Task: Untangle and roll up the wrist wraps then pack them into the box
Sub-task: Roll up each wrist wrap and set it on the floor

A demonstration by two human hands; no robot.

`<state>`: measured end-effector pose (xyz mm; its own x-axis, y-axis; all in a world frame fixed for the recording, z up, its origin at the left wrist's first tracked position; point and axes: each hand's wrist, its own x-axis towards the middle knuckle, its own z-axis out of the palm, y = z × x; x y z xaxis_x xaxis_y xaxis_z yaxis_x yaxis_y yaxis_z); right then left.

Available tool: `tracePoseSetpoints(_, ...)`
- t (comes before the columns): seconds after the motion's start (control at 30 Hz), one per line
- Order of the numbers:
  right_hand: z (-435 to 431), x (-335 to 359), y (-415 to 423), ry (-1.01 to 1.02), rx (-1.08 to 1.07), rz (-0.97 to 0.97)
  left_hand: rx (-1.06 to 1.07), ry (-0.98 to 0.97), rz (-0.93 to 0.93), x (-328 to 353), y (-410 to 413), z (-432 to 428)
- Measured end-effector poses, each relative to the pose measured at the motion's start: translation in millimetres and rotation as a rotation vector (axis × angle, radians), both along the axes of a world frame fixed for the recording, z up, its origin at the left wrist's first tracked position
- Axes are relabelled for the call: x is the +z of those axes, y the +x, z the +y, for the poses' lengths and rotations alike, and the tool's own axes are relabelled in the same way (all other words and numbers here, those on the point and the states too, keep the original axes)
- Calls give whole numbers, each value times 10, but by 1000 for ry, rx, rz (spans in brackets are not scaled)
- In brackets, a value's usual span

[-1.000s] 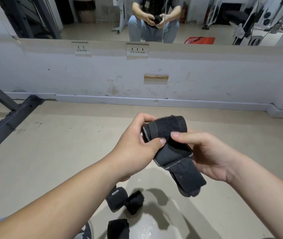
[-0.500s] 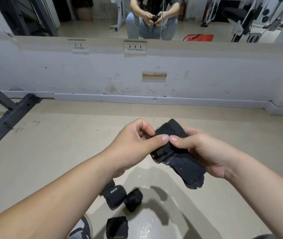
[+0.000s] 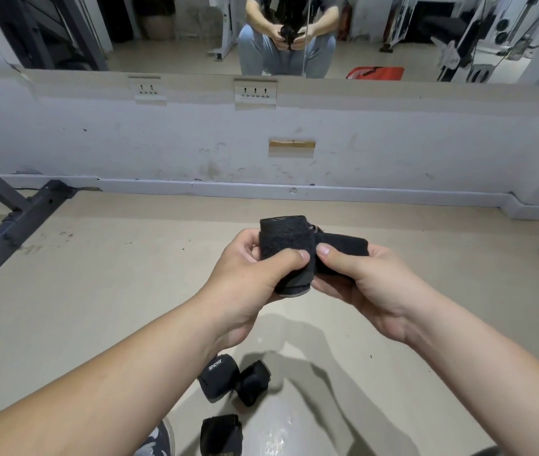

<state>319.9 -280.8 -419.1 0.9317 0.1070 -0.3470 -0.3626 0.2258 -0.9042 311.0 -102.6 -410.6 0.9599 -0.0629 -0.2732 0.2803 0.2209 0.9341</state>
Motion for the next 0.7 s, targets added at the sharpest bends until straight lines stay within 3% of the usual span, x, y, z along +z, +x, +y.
tracePoseSetpoints(0.1,51,-33,-7,-126,-44,-1,2,57,-13,-12,-8,-32)
tracePoseSetpoints(0.4,106,42,-100,-504,-73,-241,-98,320,-159,-46,-37,-78)
tracePoseSetpoints(0.6,186,66,-149,-328,-237,-233,-72,358,-244,-117,-21,-98)
tracePoseSetpoints(0.7,250,62,-171,-265,-262,-193,-48,467,-285,-201,-39,-129)
